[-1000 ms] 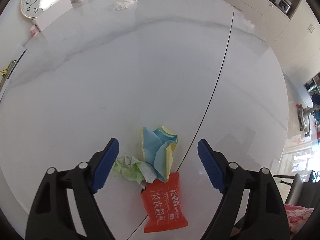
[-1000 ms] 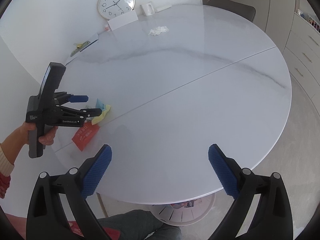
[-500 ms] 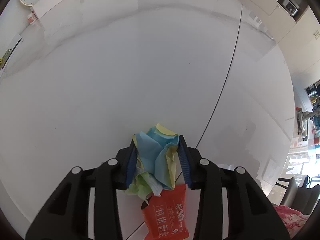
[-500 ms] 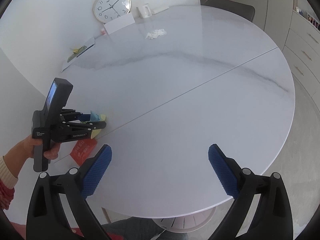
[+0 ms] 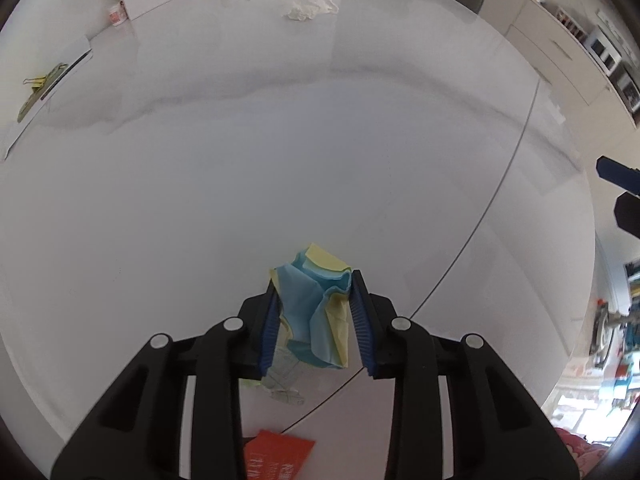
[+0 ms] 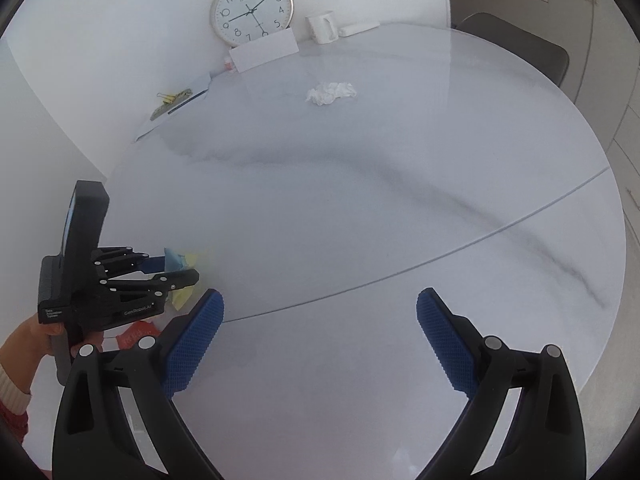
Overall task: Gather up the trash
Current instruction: 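Grasp the blue-yellow paper with the left tool while the right tool grasps the white tissue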
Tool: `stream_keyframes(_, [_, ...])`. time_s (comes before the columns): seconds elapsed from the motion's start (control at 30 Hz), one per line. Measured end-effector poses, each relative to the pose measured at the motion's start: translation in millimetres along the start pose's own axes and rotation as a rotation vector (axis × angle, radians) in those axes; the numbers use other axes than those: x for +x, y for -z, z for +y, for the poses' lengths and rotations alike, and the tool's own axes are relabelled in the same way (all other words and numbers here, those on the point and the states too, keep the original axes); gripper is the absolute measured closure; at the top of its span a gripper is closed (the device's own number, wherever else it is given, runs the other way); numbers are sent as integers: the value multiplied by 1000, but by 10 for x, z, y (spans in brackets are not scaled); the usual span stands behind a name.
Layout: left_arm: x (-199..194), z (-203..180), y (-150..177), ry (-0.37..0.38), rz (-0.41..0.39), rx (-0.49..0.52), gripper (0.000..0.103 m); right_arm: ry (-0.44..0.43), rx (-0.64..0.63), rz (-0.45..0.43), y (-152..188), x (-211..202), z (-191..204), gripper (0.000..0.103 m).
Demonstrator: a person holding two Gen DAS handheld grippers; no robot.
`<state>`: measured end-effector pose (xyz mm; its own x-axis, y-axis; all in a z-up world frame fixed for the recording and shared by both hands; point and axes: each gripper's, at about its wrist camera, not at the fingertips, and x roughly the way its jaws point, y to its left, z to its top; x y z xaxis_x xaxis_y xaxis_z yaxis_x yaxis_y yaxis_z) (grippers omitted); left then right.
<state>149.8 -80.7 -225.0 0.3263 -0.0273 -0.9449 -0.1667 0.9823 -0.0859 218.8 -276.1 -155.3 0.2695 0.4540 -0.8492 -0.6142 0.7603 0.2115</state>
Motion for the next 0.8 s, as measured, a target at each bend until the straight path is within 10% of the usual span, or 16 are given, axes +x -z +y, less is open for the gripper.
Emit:
stream_keyframes(0.37, [269,-427,-1172,-64,-72,-300,71,-155,-320,36,-1493,780,-724,6])
stream_keyframes(0.8, [852,-87,-2255,-115,-93,-406,71,-199,-467,44,-2678,2071,-508,6])
